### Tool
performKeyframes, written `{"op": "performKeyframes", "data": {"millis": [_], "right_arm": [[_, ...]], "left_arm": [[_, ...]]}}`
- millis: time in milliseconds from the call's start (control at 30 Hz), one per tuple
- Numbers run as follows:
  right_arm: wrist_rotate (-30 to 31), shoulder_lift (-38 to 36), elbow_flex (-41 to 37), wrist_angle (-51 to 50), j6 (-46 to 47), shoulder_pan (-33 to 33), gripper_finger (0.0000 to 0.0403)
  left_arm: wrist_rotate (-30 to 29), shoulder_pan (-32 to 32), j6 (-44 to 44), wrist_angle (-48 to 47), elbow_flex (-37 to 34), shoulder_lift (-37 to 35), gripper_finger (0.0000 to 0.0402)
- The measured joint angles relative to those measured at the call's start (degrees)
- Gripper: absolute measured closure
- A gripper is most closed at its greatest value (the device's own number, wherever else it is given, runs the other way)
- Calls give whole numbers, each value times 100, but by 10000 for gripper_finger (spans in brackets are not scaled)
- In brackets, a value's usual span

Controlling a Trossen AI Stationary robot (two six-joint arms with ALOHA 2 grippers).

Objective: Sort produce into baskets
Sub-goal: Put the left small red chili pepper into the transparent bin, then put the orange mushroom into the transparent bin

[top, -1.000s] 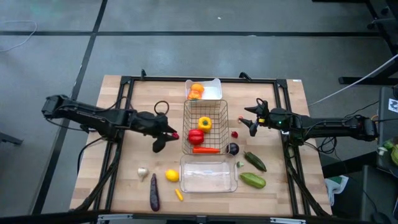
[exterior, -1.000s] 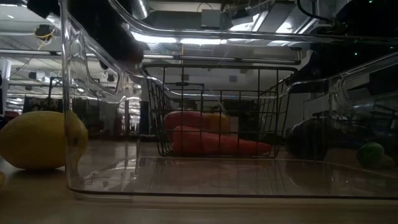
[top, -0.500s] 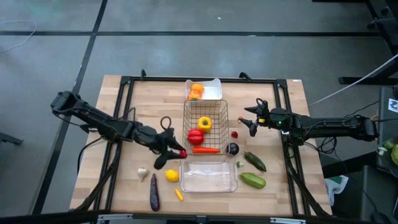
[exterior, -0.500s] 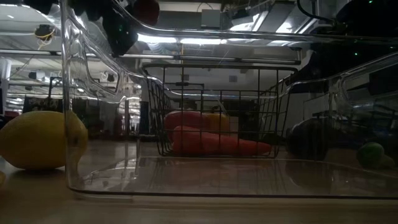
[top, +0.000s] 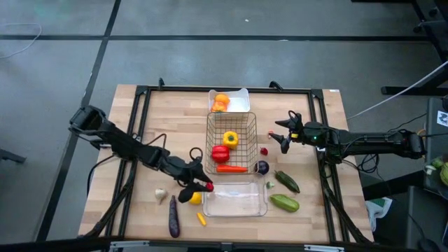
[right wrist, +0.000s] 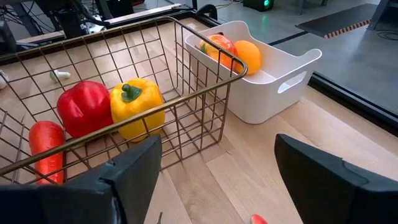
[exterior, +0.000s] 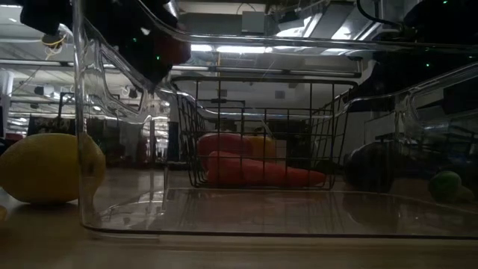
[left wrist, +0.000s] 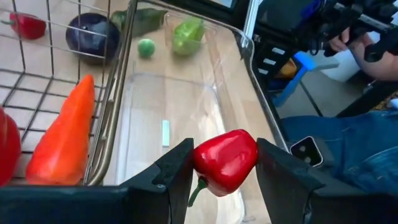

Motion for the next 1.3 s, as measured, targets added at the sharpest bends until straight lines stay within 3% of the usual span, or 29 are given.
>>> {"op": "performKeyframes", "data": {"millis": [300,667,900,1100,1300], "right_arm": [[0,0,0,2,0,0,93],[19,2,0,2,0,0,93],[920,2,74,-6,147,-12,93],[891,116,288,-60,310,-387,93],[787,484,356,-869,1117,-1010,93]], "left_arm": [[-321,13,38,-5,0,1,241],[-356,15,54,-25,0,1,176],[-356,17,440,-12,0,1,174],[-356,17,513,4,0,1,177],[-356,20,618,13,0,1,178]]}}
